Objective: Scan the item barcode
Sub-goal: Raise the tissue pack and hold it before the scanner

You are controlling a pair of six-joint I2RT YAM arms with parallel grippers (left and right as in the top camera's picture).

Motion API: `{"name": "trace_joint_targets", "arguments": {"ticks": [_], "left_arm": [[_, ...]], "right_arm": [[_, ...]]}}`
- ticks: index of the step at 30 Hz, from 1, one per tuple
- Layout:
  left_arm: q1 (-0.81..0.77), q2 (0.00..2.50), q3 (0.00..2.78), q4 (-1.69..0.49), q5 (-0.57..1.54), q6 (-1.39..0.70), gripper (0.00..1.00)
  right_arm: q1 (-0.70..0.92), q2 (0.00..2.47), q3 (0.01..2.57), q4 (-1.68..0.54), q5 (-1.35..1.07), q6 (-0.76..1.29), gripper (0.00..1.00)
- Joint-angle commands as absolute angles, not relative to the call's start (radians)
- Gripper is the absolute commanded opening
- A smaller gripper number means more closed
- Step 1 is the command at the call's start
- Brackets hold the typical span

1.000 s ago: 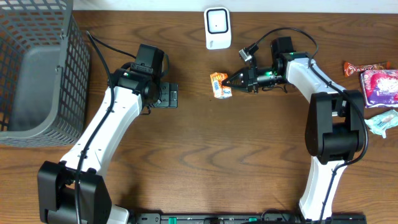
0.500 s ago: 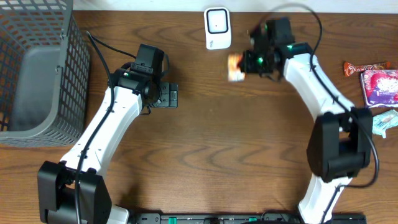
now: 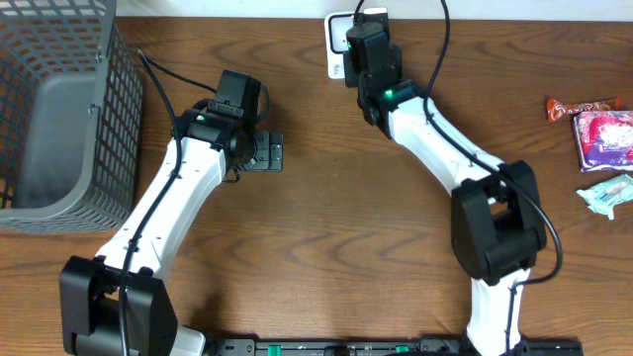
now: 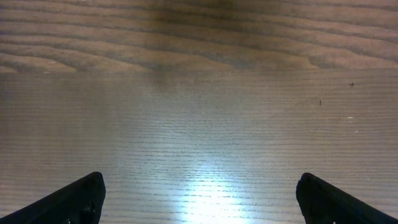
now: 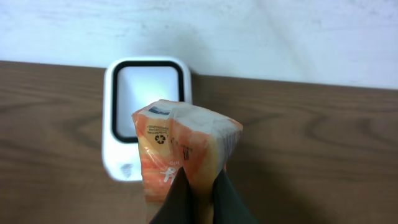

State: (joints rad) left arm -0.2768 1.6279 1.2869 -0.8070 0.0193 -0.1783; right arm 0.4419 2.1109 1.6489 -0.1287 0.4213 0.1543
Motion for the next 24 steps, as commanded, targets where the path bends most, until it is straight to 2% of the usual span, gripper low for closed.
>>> {"name": "trace_joint_targets", "arguments": {"ticks": [1, 5, 9, 19, 24], "left_arm": [[-0.278, 1.633, 1.291, -0.81, 0.007, -0.165, 0.98], [-0.278, 1.633, 1.291, -0.81, 0.007, -0.165, 0.98], [-0.278, 1.633, 1.291, -0.81, 0.007, -0.165, 0.98], [-0.278, 1.633, 1.291, -0.81, 0.007, -0.165, 0.98], [-0.278, 1.633, 1.291, -0.81, 0.007, -0.165, 0.98]], "right_arm": [[0.438, 2.177, 1.771, -0.109, 0.465, 0.072, 0.01], [0.444, 2.278, 1.909, -0.115, 0.469, -0.067, 0.01], [0.454, 2.351, 1.989, -0.132, 0.546, -0.117, 0.01], [0.454, 2.358, 1.995, -0.174, 0.541, -0.117, 0.01], [0.433, 2.325, 2.003, -0.215, 0.728, -0.076, 0.01]]}}
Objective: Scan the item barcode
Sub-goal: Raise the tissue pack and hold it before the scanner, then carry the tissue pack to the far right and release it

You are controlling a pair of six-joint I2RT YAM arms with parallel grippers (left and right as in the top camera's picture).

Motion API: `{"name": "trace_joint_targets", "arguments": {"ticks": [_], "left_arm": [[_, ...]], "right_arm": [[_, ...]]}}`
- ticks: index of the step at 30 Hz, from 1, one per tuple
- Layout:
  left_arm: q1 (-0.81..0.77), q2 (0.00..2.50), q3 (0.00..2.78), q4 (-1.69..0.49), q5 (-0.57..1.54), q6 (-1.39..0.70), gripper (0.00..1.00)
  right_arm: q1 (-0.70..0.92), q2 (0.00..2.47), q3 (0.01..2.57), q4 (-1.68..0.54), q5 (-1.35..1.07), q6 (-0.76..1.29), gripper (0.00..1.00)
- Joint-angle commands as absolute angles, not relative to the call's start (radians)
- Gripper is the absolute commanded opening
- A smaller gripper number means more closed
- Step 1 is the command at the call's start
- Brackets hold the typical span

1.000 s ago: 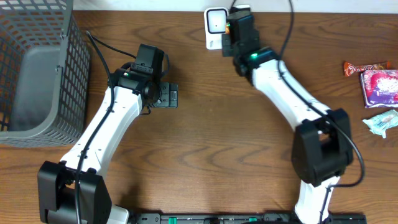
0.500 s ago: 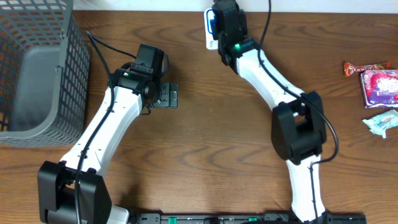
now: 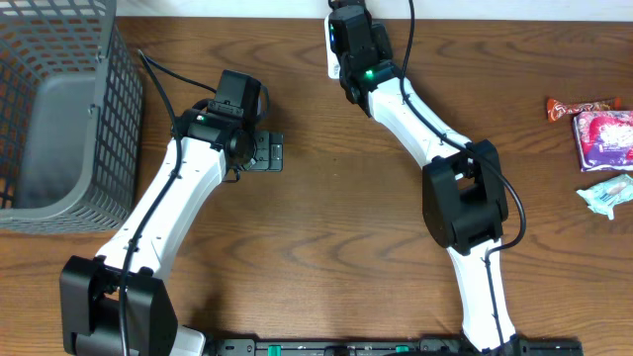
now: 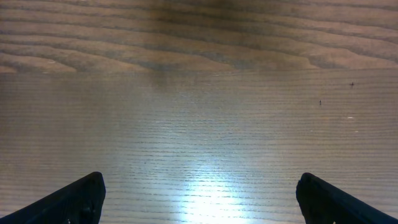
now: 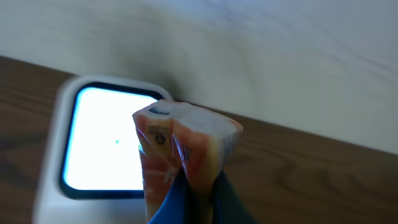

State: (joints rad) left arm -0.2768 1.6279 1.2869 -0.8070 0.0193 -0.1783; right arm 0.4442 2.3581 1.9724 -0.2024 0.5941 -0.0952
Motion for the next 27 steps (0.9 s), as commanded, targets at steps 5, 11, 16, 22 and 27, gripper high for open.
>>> {"name": "trace_joint_targets", "arguments": {"ticks": [5, 11, 16, 22, 27], "left_arm": [[-0.278, 1.633, 1.291, -0.81, 0.007, -0.165, 0.98], [-0.278, 1.633, 1.291, -0.81, 0.007, -0.165, 0.98], [-0.278, 1.633, 1.291, -0.81, 0.007, -0.165, 0.98], [-0.278, 1.633, 1.291, -0.81, 0.007, -0.165, 0.98], [-0.278, 1.633, 1.291, -0.81, 0.007, -0.165, 0.98]], "right_arm": [[0.327, 2.239, 2.004, -0.384, 0.78, -0.067, 0.01], [0.16, 2.197, 2.004, -0.614, 0.78, 0.021, 0.01], [0.014, 2.199, 2.0, -0.773, 0.688, 0.056, 0.01], [-0.121, 2.2, 1.999, -0.867, 0.531, 0.056, 0.01], [-0.2, 2.201, 1.996, -0.931, 0.472, -0.019, 0.01]]}}
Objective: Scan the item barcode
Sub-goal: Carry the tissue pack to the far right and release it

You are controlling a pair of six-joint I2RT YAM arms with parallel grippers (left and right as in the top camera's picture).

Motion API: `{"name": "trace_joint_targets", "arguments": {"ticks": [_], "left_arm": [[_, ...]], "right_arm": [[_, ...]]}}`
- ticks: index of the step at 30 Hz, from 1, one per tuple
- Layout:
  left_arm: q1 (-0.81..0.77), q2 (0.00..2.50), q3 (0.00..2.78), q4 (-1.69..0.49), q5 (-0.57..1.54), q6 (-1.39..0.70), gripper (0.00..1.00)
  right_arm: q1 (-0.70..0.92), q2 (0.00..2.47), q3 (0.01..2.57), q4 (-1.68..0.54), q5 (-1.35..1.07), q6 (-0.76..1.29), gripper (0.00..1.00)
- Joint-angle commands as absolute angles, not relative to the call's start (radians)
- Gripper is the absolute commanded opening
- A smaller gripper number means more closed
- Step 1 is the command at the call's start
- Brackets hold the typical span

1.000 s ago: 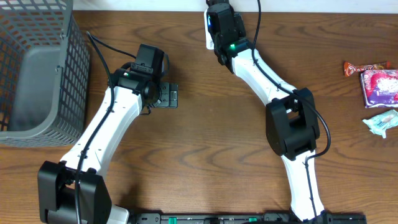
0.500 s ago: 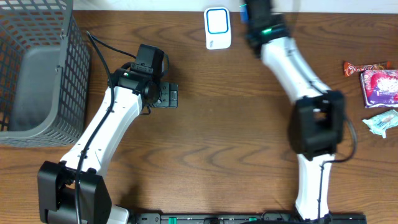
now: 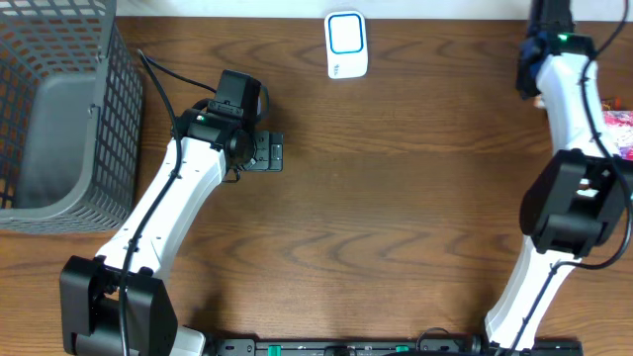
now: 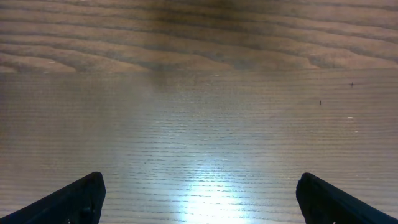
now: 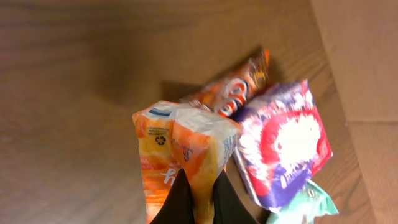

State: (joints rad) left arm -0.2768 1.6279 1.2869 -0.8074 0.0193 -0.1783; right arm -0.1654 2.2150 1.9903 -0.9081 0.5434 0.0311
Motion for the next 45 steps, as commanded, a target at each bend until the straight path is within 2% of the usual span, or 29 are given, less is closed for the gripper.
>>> {"name": "trace_joint_targets", "arguments": {"ticks": [1, 12, 22, 30, 35, 41, 42, 43, 44, 45], "left_arm": [[-0.278, 1.633, 1.291, -0.81, 0.007, -0.165, 0.98], [-0.278, 1.633, 1.291, -0.81, 0.007, -0.165, 0.98], [-0.278, 1.633, 1.291, -0.81, 0.007, -0.165, 0.98], [-0.278, 1.633, 1.291, -0.81, 0.007, -0.165, 0.98], [-0.278, 1.633, 1.291, -0.81, 0.007, -0.165, 0.98], [-0.278, 1.633, 1.291, -0.81, 0.007, -0.165, 0.98], [-0.278, 1.633, 1.291, -0.81, 0.007, -0.165, 0.98], [-0.278, 1.633, 1.291, -0.81, 0.007, -0.165, 0.98], [-0.278, 1.633, 1.291, -0.81, 0.007, -0.165, 0.98], [-0.278, 1.633, 1.291, -0.81, 0.007, -0.165, 0.98]], "right_arm": [[-0.215, 2.201, 1.996, -0.952, 0.448, -0.063, 0.01], [-0.288, 2.202, 1.99, -1.037, 0.435, -0.186, 0.01], [-0.305, 2.202, 1.893, -1.009, 0.446, -0.227, 0.06], [-0.308, 2.202, 1.789, -0.918, 0.684, -0.223, 0.15], [-0.297, 2.201, 1.794, -0.908, 0.716, -0.206, 0.35], [-0.239, 2.177, 1.839, -0.908, 0.716, -0.15, 0.42], [-0.219, 2.163, 1.86, -0.908, 0.713, -0.136, 0.51], [-0.198, 2.146, 1.882, -0.908, 0.711, -0.126, 0.74], [-0.181, 2.133, 1.9, -0.909, 0.704, -0.124, 0.75], [-0.165, 2.118, 1.915, -0.909, 0.693, -0.123, 0.83]]}}
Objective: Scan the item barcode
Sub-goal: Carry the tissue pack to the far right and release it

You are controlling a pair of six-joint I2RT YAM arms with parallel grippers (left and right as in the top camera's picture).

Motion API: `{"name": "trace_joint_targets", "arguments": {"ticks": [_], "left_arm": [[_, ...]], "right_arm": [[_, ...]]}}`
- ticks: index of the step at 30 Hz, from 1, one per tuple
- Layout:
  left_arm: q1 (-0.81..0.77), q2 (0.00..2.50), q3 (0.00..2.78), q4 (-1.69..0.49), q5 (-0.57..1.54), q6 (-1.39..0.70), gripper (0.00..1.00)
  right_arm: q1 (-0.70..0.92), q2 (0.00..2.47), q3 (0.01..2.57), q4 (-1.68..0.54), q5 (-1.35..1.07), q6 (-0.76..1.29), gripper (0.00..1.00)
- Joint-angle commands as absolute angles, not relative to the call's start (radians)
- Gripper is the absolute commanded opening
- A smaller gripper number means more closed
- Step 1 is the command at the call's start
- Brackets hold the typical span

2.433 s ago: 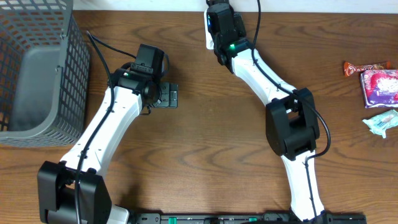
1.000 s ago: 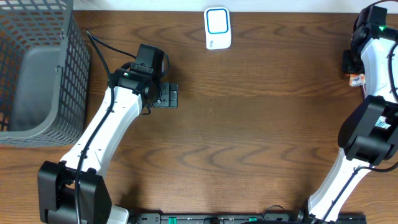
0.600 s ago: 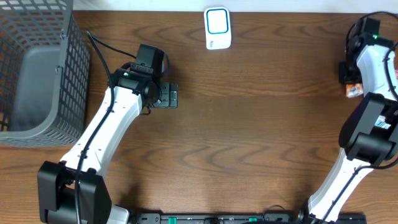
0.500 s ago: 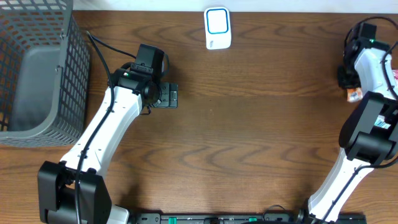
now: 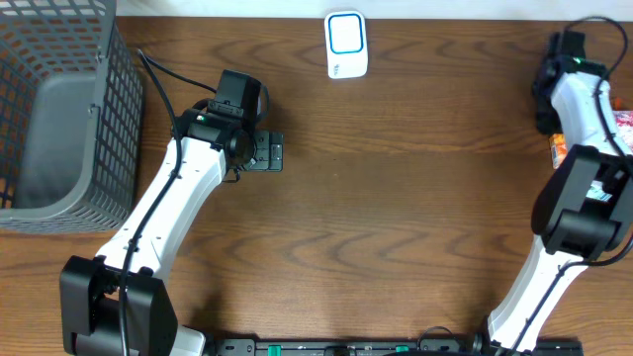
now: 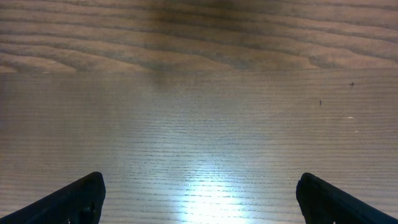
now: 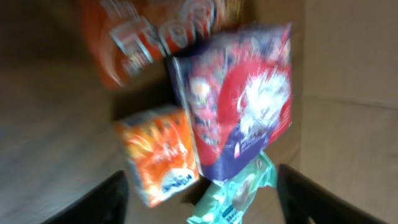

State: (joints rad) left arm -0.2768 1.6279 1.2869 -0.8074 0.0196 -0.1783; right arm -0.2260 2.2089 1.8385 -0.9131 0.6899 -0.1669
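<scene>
The orange snack packet [image 7: 158, 155] lies on the table, left of a purple and red packet [image 7: 239, 106]; in the overhead view a piece of the orange packet [image 5: 559, 149] shows at the far right edge. My right gripper [image 7: 202, 208] hangs open above the pile with nothing between its fingers. The white barcode scanner [image 5: 346, 44] stands at the back middle of the table, far from that arm. My left gripper [image 6: 202, 205] is open over bare wood, with only its dark fingertips [image 6: 78, 199] in the left wrist view.
An orange-red wrapper [image 7: 149, 37] and a teal packet [image 7: 242, 193] lie in the same pile. A grey wire basket [image 5: 59, 109] stands at the left. The table's right edge [image 7: 305, 93] runs close beside the pile.
My right gripper was shut on the orange packet above the pile. Now it is open, and the packet lies on the table next to the purple one. The left arm has not moved.
My right gripper held the orange packet in front of the scanner, then closer over its lit window. After that it held the packet at the far right, above the other snacks. Now the packet lies in that pile and the gripper is open.
</scene>
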Motion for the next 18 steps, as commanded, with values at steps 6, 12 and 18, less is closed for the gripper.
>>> {"name": "trace_joint_targets", "arguments": {"ticks": [6, 12, 18], "left_arm": [[-0.278, 1.633, 1.291, -0.81, 0.007, -0.165, 0.98], [-0.278, 1.633, 1.291, -0.81, 0.007, -0.165, 0.98], [-0.278, 1.633, 1.291, -0.81, 0.007, -0.165, 0.98]], "right_arm": [[-0.051, 1.991, 1.938, -0.92, 0.608, -0.12, 0.99], [0.038, 1.854, 1.937, -0.987, 0.4, -0.117, 0.99], [0.065, 1.735, 1.935, -1.107, 0.213, -0.1, 0.99]]}}
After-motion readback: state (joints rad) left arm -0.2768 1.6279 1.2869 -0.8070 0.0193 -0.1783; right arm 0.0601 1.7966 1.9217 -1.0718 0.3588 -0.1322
